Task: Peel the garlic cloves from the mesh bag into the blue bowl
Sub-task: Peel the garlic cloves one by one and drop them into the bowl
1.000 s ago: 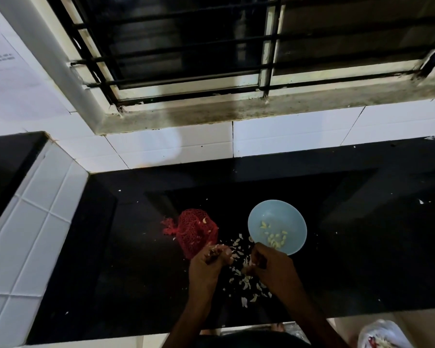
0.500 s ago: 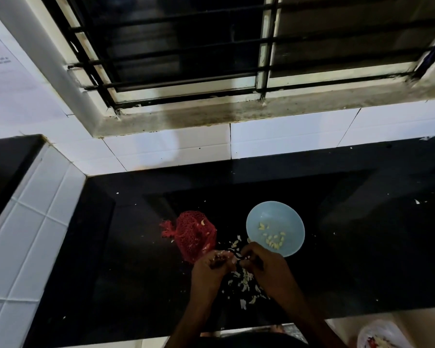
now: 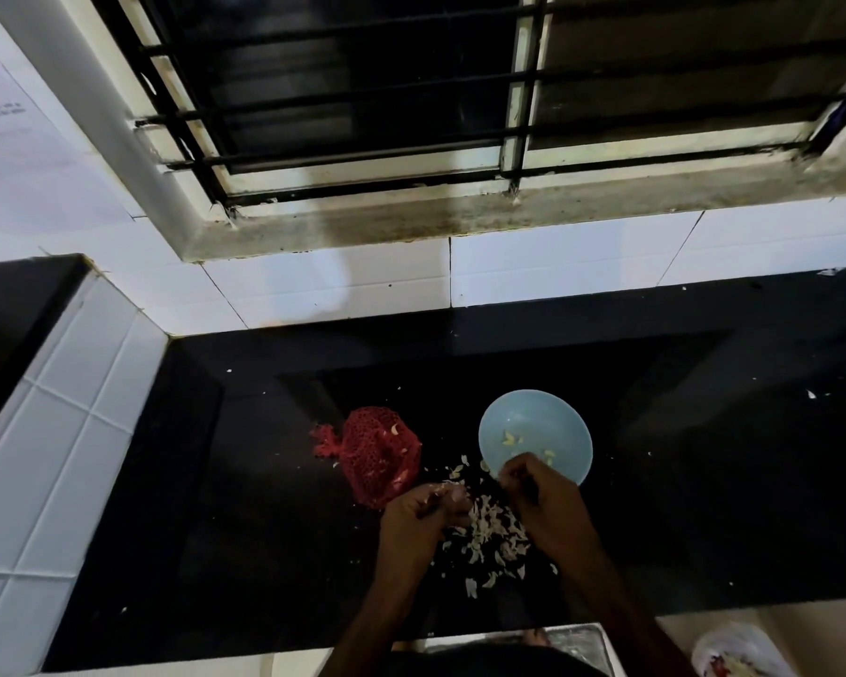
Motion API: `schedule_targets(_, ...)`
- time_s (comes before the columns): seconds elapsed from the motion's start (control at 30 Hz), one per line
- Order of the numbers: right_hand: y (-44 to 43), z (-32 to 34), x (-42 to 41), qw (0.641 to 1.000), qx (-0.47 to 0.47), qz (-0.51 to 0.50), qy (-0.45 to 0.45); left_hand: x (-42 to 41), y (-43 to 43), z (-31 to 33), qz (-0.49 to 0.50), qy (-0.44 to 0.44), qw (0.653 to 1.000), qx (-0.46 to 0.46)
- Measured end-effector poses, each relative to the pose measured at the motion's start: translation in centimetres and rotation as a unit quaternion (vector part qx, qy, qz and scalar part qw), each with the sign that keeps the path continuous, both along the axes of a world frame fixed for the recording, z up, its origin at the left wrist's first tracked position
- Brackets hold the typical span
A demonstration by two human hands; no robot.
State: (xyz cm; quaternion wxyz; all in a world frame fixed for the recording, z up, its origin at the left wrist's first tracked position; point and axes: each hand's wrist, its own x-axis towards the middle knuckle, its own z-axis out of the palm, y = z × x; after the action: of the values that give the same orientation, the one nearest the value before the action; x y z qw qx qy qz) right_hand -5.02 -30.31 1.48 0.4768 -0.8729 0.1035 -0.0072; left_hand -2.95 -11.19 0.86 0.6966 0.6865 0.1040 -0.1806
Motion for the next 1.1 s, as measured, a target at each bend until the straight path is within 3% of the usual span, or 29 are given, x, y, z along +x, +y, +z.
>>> schedule_targets(0.2, -5.4, 0.2, 2.8, 0.995, -0.068, -0.063, 0.044, 0.3, 0.3, -0.5, -0.009, -0.031, 0.992, 0.121)
schedule_targets(0.33, -6.3, -0.2, 3.6, 0.991, -0.111, -0.037, 0.060, 0.5, 0.4, -1.1, -0.037, -0.048, 0.983, 0.175)
schedule_targets(0.53, -4.6, 0.6, 3.5, 0.991, -0.124, 0.023, 0.042, 0.8, 1.9, -2.5, -0.127, -0.119, 0.940, 0.294)
schedule_targets(0.77, 3.8, 0.8, 8.6, 0.969, -0.171, 0.177, 0.007, 2.0, 4.1, -1.8, -0.065, -0.083, 0.949, 0.296)
schedule_targets(0.93, 8.7, -1.1, 14.5, 0.952, -0.219, 0.215, -0.005, 2.2, 5.8, -1.9, -0.084, -0.080, 0.940, 0.322)
schedule_targets(1.1, 10.0, -3.6, 17.4, 0.921, -0.281, 0.272, 0.006, 0.4, 6.5, -3.1, -0.077, -0.044, 0.952, 0.293)
